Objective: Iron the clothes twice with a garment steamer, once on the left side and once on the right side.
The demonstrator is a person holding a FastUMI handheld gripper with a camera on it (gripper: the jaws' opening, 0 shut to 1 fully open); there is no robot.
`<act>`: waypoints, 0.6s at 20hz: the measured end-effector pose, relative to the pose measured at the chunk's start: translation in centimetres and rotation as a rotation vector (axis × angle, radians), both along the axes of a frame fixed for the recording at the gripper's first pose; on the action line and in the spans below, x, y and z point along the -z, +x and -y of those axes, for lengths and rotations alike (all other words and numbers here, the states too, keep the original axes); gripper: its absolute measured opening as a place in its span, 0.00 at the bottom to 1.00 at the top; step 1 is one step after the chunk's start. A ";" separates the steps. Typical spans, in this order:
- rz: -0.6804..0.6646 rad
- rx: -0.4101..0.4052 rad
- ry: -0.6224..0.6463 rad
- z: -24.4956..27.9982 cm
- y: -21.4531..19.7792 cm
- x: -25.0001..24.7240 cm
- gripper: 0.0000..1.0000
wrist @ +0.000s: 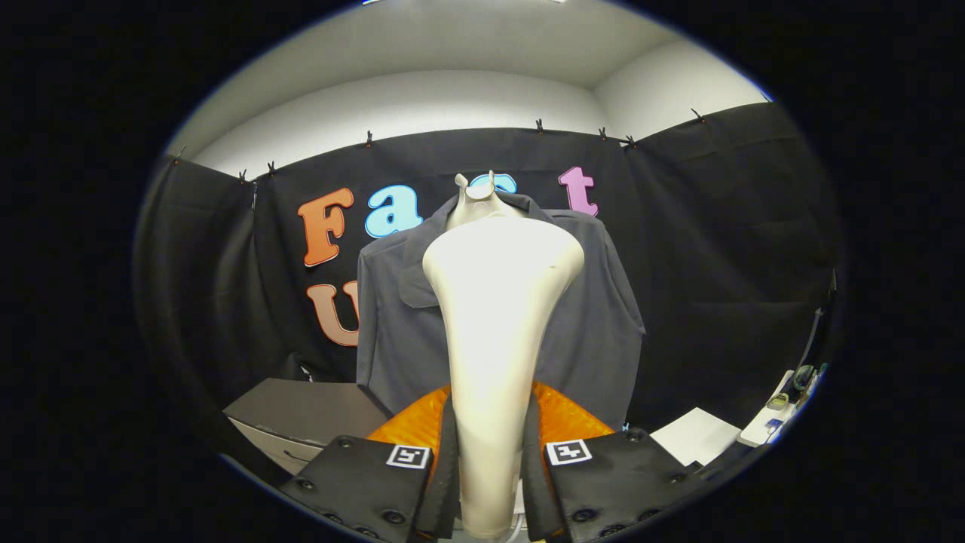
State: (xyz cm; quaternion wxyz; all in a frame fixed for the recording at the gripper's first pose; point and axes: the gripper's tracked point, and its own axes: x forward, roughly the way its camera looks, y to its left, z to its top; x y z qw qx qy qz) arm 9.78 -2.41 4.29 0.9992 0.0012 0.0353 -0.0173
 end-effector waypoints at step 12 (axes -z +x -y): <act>-0.054 -0.034 -0.016 -0.7 8.6 5.3 0.42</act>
